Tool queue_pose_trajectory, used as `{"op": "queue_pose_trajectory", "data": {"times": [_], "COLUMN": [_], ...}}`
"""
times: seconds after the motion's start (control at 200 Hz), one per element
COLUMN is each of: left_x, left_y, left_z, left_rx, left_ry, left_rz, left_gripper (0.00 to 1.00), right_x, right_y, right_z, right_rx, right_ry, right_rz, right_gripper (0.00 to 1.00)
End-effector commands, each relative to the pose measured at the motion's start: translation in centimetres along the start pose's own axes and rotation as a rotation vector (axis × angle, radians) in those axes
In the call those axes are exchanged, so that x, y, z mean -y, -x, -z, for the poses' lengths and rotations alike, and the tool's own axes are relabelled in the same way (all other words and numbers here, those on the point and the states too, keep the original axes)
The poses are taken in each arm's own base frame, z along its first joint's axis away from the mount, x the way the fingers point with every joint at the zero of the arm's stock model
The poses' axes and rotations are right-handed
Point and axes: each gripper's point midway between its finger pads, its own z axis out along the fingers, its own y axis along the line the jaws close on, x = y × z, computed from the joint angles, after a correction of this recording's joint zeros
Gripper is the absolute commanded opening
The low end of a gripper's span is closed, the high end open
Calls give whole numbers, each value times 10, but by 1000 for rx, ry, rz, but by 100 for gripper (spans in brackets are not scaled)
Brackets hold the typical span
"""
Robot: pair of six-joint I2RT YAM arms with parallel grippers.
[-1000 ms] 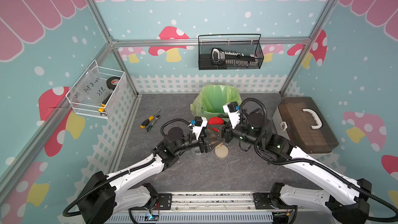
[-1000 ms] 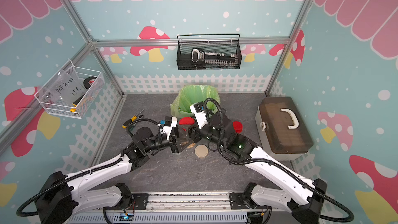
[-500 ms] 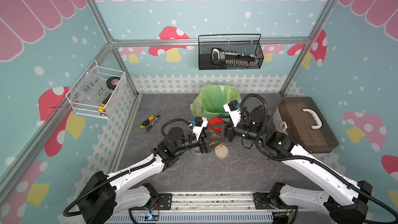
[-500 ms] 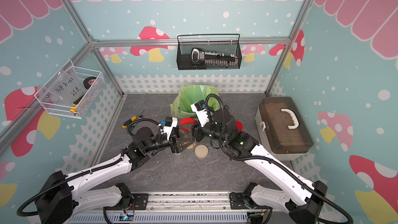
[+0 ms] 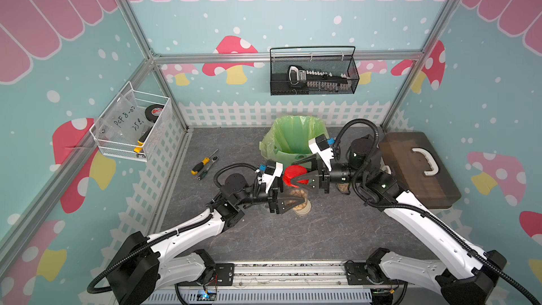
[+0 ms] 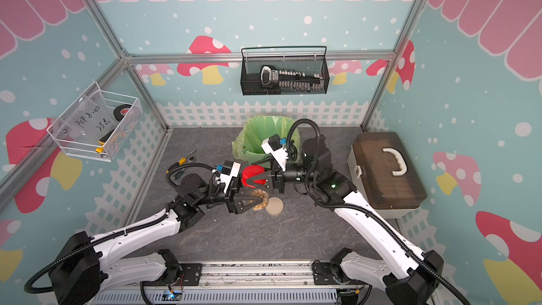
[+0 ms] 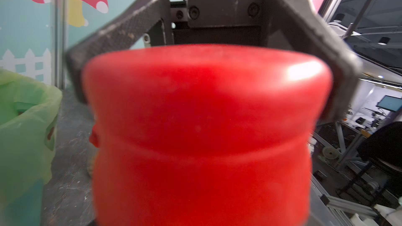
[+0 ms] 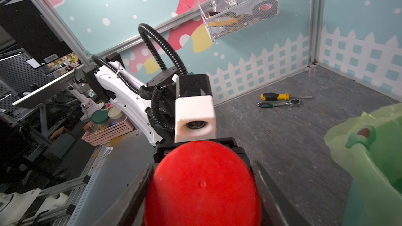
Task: Empty moldy peanuts from jars
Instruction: Unscrew the lid from the jar.
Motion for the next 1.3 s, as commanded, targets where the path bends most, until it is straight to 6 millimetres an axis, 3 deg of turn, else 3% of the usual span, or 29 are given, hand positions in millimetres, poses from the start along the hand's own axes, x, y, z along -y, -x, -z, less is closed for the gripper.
{"op": "queue_pose_trajectory", "data": {"times": [0.0,0.08,0.18,0.36,0.52,0.78,1.001,1.141,1.296], "left_x": [7,-1,-16,-46,-55,-58,-53,-51,-46], "left_y": [5,5,5,8,9,4,4,2,1], "left_z": [-3,-2,2,14,20,15,13,11,8], "left_rx": [-1,1,6,30,39,9,6,1,-10], "left_ry": [-50,-4,100,304,375,380,357,345,308], "left_rz": [-18,-19,-29,-57,-67,-62,-69,-67,-63], "left_gripper": [68,68,68,68,67,67,67,67,67], "right_x": [-33,-23,1,24,33,43,59,62,57], "right_y": [10,13,13,11,6,-5,-6,-5,-5], "right_z": [-1,1,10,28,29,2,-3,-7,-9], "right_rx": [1,18,44,108,115,58,47,55,52], "right_ry": [176,97,-95,-343,-519,-631,-725,-729,-696], "right_rz": [51,28,-15,-67,-62,-25,-9,-8,-4], "right_gripper": [56,74,87,90,90,87,84,75,54]}}
